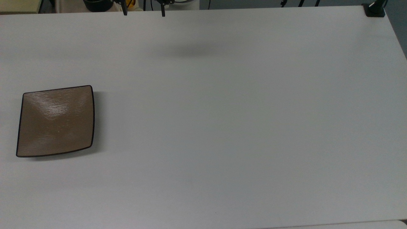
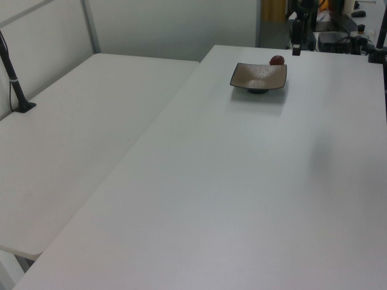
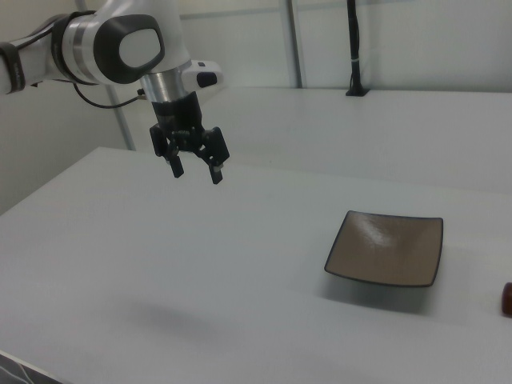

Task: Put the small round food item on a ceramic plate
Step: 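Move the open gripper toward the red-brown food item beside the plate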

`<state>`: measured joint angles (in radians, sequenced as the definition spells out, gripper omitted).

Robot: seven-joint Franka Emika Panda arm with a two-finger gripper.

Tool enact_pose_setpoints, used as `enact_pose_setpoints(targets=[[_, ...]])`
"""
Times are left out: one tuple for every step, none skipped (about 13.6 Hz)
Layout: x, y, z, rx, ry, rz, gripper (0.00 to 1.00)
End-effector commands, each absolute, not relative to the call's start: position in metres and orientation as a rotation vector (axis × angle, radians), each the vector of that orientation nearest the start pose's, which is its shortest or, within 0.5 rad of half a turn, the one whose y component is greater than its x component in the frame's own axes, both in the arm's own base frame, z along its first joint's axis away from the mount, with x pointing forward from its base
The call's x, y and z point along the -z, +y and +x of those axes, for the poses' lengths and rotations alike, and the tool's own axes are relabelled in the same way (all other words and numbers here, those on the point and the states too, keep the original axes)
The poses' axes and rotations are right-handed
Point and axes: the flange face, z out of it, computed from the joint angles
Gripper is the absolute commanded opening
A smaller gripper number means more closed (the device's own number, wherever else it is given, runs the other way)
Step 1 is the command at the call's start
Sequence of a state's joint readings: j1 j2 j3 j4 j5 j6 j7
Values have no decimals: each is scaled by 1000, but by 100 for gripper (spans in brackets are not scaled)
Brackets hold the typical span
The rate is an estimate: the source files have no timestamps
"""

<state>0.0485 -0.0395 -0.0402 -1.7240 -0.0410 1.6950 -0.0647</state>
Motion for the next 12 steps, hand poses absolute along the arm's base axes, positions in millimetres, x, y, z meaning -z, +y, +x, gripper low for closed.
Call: enact_pose_setpoints(targets=[[-580,-1,552,122,-111,-3152,100],[-580,-3,553,123,-96,-3153,100],[-580,-3,554,128,-91,-3157,100],[-581,-2,556,154,-97,-3159,100],[-584,-2,560,209,-88,-3153,100],[-583,-2,560,205,-88,-3153,100],[-584,-4,559,205,-105,-3153,100],[-585,-7,561,217,-115,-3155,100],[-584,-8,562,214,-140,-3156,100],[-584,-13,562,216,-150,-3158,100],[-583,-20,562,215,-161,-3163,100],[-585,-32,568,257,-196,-3167,100]])
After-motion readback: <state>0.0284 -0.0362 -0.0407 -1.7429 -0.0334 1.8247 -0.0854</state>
